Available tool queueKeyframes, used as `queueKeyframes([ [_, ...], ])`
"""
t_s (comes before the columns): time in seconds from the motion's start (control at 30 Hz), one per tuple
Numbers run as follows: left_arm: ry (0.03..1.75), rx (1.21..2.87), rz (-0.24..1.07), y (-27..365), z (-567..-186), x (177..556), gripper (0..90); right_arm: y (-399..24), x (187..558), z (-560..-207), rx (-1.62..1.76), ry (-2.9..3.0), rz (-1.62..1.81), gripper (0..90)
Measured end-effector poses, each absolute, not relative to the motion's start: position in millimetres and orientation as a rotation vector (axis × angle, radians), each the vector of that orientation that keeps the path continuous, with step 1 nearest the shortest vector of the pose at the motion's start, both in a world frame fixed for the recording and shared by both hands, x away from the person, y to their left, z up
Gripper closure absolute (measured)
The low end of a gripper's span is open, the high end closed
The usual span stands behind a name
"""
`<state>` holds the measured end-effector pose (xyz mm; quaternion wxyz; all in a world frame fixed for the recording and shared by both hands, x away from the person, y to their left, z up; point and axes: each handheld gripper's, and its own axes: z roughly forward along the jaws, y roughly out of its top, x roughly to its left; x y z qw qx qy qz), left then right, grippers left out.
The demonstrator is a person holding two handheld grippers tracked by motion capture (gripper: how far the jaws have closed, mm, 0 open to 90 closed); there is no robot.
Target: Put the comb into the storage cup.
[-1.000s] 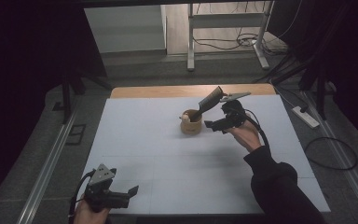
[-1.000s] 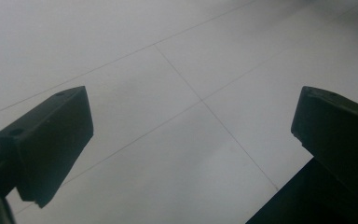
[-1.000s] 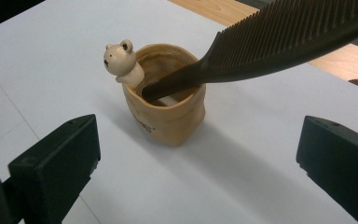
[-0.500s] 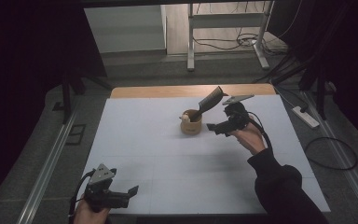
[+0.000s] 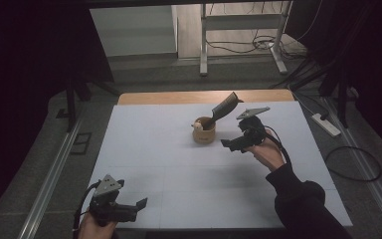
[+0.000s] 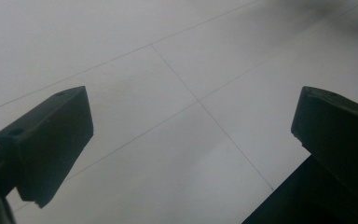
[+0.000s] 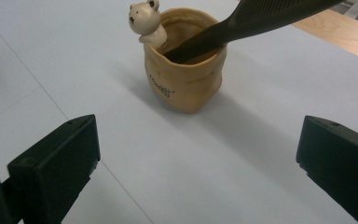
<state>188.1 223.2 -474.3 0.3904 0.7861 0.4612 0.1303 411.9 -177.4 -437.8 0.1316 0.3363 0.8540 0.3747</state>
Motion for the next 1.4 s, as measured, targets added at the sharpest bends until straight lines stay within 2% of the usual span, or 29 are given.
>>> queueKeyframes([
  [1.4,1.17,1.989,0.32,224,-474,188,0.1,-189,365,-438,0.912,2.496,1.058,0.3],
])
